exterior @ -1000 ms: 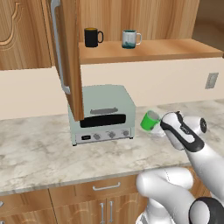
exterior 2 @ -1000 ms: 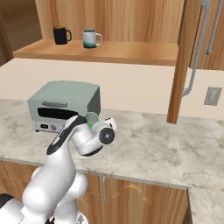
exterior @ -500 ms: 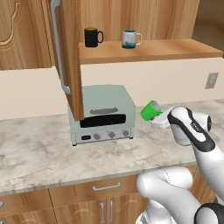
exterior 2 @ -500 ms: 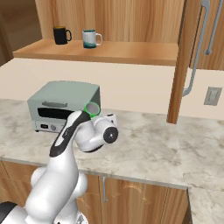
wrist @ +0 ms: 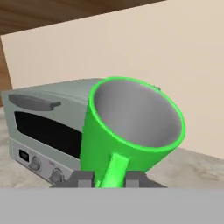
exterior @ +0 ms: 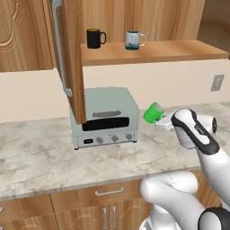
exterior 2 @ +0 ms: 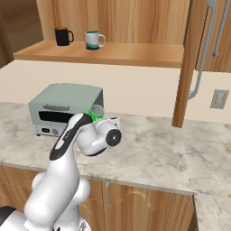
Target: Pick the mug on the counter and place it in the cabinet with the handle facing the right, like the mugs already inside.
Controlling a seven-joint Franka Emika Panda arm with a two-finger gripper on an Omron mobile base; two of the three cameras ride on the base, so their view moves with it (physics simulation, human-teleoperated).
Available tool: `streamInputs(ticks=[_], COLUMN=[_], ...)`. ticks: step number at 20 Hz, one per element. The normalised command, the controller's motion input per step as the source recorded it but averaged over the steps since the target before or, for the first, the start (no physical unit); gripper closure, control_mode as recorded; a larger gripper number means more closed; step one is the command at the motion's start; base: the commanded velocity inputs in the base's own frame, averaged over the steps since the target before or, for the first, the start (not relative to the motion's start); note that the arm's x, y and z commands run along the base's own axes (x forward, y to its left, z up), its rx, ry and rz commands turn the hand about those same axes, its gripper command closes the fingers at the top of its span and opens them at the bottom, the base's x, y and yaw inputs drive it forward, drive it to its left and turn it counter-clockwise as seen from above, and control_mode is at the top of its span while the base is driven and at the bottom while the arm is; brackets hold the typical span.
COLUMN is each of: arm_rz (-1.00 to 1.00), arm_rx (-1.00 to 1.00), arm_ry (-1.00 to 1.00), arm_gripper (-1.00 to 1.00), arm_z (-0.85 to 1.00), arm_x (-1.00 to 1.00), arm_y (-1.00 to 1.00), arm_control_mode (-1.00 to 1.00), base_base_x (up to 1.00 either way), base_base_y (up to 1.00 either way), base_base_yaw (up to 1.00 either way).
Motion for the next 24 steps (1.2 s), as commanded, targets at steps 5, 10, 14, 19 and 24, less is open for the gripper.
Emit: streamInputs(ticks=[5, 10, 14, 19, 24], arm_rz=[-0.04, -0.03, -0.01, -0.02, -0.03], arm_rx=[0.0, 0.0, 0.0, 0.0, 0.02], arm_ry=[0.12, 0.13, 0.15, 0.07, 0.0], arm_gripper=[1.0, 1.0, 1.0, 1.0, 1.0], arm_z=[0.01, 0.03, 0.0, 0.19, 0.53], arm_x=[0.03, 0.12, 0.07, 0.0, 0.0], arm_y=[0.0, 0.0, 0.0, 0.0, 0.0], arm_control_mode=[-1.0, -1.0, -1.0, -1.0, -1.0], base_base_x=[0.0, 0.0, 0.0, 0.0, 0.0], base_base_y=[0.0, 0.0, 0.0, 0.0, 0.0], base_base_yaw=[0.0, 0.0, 0.0, 0.0, 0.0])
